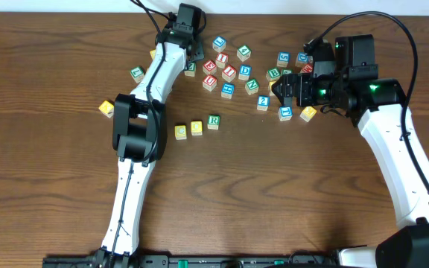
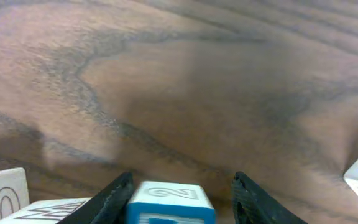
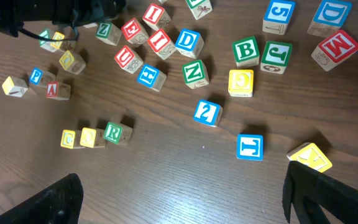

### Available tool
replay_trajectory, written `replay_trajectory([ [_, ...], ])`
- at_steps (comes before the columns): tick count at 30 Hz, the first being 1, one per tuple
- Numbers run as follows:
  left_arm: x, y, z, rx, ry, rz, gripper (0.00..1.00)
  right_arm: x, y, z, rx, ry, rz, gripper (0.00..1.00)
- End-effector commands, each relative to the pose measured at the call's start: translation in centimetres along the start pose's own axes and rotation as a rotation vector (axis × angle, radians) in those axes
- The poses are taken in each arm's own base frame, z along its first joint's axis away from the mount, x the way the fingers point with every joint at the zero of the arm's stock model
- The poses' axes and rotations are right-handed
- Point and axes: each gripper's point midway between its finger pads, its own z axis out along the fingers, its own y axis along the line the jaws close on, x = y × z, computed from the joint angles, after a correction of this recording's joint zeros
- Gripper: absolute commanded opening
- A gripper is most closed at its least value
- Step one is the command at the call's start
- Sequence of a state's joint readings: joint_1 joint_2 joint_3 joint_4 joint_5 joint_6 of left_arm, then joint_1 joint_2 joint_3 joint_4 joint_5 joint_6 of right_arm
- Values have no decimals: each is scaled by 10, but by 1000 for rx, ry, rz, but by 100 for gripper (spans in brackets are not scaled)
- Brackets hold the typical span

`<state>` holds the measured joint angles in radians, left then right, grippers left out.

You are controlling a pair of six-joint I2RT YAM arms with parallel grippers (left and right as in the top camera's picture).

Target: Spell out CORL

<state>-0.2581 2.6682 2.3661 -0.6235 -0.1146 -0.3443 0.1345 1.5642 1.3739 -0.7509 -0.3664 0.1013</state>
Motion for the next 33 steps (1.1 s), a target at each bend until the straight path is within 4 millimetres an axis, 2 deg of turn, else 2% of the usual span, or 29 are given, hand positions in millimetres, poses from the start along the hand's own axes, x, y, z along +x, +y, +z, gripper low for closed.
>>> replay_trajectory([
  [1,-1,7,5,-27,-8,-13,44,-5,2,-1,-2,-8,-12,99],
  [10,-3,8,1,-34,-13,-12,35,-5,2,-1,-2,-8,-12,99],
  [14,-14,6,-12,-24,-34,-16,28,-5,2,-1,-2,-7,-11,99],
  [20,-25,4,-31,-17,-52,-19,27,-5,2,-1,-2,-8,-12,99],
  [22,-31,3,-44,-12,-62,-9,27,-5,2,-1,-2,-8,-12,99],
  [24,-50,2,-81,3,-99,14,27,-5,2,-1,-2,-8,-12,99],
  [27,-64,3,-124,13,-121,12,27,-5,2,-1,-2,-8,-12,99],
  [28,-66,4,-147,17,-123,15,27,-5,2,-1,-2,-8,-12,99],
  [30,-65,4,-184,24,-112,24,27,-5,2,-1,-2,-8,-12,99],
  [32,-54,2,-220,28,-83,47,27,-5,2,-1,-2,-7,-11,99],
  [33,-42,0,-240,26,-52,68,27,-5,2,-1,-2,-8,-12,99],
])
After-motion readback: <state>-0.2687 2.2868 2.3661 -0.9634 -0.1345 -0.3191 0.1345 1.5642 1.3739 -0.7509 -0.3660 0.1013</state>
